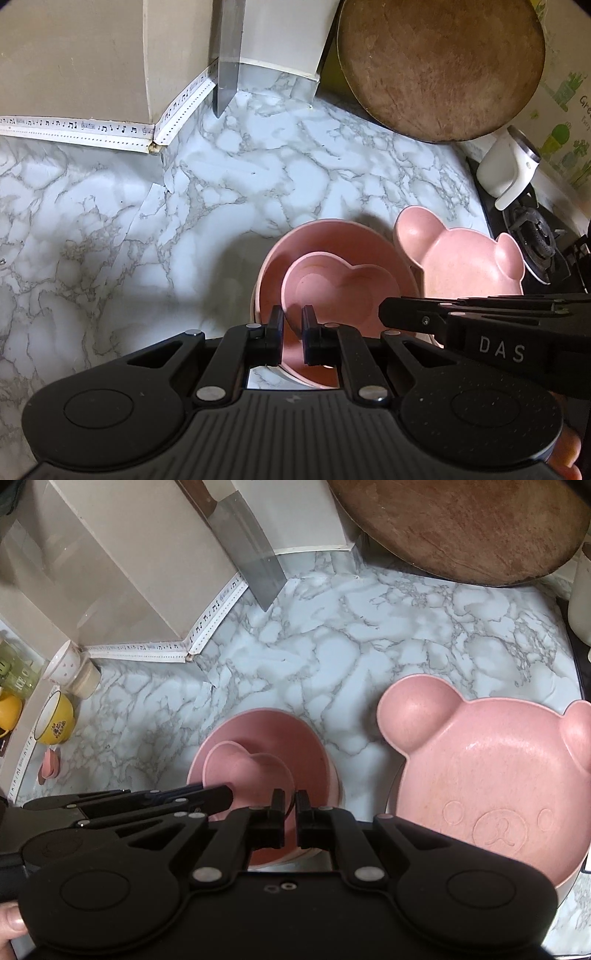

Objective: Organize plates and bowls
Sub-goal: 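Lower the heart dish into the pink bowl and open both grippers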

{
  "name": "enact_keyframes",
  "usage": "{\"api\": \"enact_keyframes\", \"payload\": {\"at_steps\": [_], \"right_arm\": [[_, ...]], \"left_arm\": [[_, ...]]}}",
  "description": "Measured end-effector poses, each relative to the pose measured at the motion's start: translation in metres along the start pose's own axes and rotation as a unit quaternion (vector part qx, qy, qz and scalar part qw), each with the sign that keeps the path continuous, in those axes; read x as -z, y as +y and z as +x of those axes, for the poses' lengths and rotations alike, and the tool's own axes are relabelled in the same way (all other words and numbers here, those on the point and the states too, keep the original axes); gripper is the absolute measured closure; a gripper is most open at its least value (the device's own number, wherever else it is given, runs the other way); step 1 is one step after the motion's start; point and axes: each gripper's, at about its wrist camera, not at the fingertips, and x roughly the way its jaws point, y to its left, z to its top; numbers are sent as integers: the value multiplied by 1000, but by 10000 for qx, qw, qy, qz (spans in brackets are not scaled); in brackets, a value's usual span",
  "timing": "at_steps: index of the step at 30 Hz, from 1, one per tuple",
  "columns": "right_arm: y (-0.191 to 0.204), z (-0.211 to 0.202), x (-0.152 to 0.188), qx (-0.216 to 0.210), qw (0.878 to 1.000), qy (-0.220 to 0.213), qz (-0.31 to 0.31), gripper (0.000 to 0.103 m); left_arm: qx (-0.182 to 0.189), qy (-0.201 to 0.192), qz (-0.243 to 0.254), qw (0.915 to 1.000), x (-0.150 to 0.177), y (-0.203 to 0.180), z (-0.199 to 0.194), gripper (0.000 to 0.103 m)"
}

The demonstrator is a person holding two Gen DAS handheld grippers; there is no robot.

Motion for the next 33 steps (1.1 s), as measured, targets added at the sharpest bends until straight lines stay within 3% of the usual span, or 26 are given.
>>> {"api": "enact_keyframes", "payload": {"at_steps": [16, 33], "right_arm": [[4, 8, -1, 93, 9999, 15, -71, 93], [5, 1, -6, 54, 10000, -3, -20, 80]], "left_arm": [[-80, 73, 96, 9999, -2, -1, 8, 94], [-140, 379, 326, 9987, -13, -3, 13, 94]]}}
